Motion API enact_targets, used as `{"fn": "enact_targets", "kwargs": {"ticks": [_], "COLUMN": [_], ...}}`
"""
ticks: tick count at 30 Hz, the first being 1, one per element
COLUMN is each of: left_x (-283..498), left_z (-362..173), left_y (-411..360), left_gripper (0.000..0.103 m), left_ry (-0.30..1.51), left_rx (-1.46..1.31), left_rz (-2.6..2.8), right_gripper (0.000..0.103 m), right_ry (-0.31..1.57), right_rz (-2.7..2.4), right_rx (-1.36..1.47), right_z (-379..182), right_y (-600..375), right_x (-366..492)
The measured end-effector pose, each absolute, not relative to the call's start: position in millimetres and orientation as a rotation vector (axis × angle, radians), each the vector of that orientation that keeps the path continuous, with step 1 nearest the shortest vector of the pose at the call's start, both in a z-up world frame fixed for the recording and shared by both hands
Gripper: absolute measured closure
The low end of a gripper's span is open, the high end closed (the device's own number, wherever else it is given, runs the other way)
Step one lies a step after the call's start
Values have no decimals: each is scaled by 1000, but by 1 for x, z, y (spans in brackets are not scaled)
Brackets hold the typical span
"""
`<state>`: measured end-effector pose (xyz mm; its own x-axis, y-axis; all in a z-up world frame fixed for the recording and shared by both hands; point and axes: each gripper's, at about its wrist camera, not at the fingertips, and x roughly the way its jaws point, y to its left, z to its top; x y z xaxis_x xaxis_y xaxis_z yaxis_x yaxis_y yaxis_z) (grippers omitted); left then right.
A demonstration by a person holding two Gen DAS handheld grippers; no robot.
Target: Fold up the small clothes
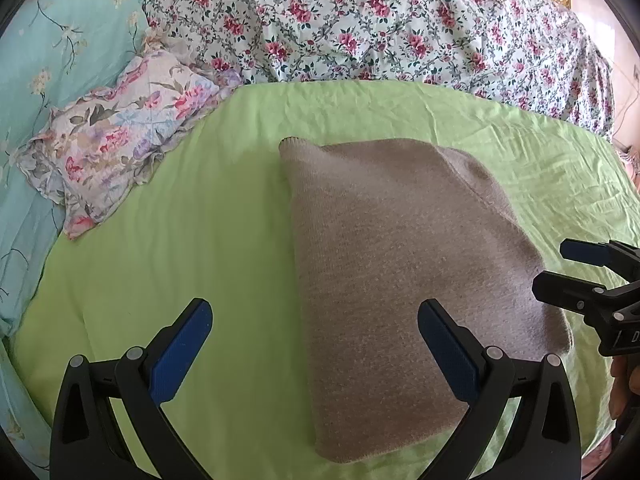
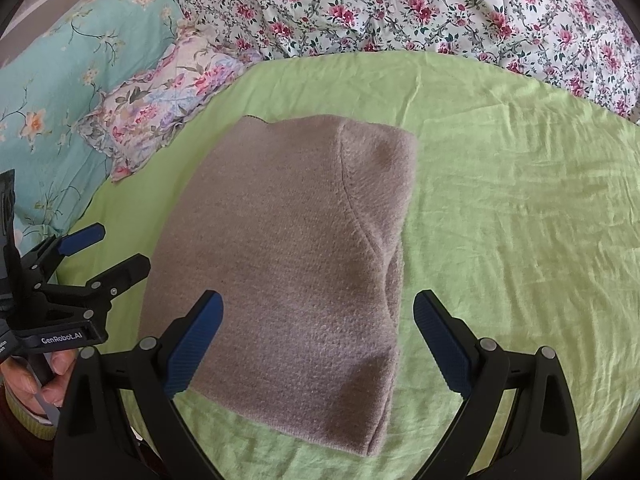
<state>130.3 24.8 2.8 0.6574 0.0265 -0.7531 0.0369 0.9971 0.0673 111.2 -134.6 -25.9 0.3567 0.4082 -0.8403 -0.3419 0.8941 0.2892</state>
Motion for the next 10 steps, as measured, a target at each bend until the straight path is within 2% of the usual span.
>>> {"fn": "enact_targets", "kwargs": {"ticks": [10], "left_x": [126], "left_z": [6], "left_y": [24], "left_gripper": [0], "left_ry": [843], "left_rx": [83], "left_rz": [-2], "right_gripper": [7], "right_ry": [1098], "right_rz": [483], "right_rx": [65], "right_z": [-24], "right_y": [-135], "right_x": [109]}}
